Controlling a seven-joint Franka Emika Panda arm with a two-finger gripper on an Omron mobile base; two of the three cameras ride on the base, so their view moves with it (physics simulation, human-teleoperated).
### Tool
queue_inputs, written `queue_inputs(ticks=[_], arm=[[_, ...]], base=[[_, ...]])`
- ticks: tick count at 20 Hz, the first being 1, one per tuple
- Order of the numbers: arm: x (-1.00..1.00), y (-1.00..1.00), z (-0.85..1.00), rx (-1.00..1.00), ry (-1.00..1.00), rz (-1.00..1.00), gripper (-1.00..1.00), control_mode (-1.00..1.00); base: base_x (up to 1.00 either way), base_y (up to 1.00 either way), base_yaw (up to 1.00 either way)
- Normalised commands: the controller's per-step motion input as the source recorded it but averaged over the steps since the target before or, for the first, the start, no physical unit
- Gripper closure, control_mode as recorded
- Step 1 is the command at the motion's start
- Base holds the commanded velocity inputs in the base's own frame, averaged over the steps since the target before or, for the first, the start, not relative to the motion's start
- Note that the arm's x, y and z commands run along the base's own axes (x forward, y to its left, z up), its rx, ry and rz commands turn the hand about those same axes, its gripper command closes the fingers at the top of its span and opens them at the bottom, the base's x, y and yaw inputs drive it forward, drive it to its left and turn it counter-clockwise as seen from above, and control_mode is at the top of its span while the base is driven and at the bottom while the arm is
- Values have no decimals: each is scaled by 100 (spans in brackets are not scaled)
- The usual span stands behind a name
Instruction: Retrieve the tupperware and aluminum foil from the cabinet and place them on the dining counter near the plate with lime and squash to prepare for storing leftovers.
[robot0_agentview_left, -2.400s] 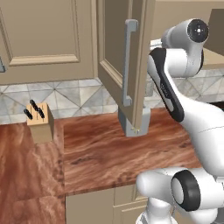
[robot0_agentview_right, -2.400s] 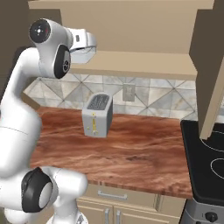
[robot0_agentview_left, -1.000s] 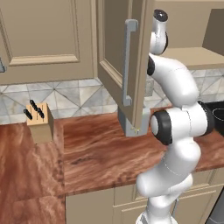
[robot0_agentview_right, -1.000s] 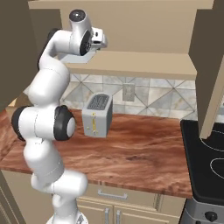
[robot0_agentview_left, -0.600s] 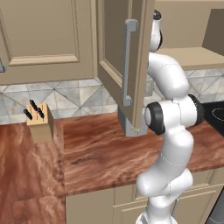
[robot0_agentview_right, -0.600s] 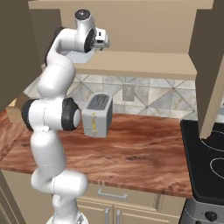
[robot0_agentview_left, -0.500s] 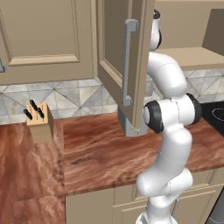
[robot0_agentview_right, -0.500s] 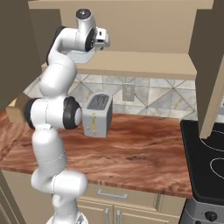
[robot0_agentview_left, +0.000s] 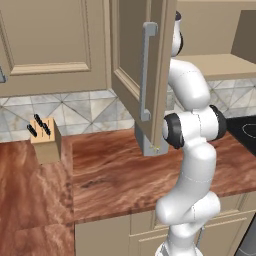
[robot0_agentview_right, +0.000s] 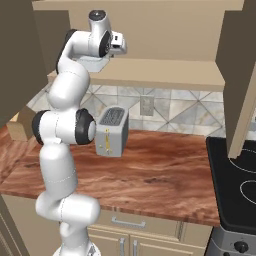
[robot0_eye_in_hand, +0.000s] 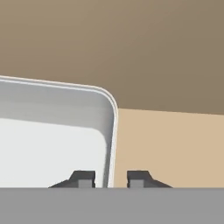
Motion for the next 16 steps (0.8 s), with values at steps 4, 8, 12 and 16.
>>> queue_inputs(ticks=[4,8,12,16], arm=[[0,0,-49,0,0,-5,100,-100],[-6,-3,-33,0,0,-6,100,-100],[-37,-34,-12,0,-3,-13,100,-100],[-60,-69,-11,1,-10,-19,100,-100]], base=[[0,0,0],[0,0,0],[0,0,0],[0,0,0]])
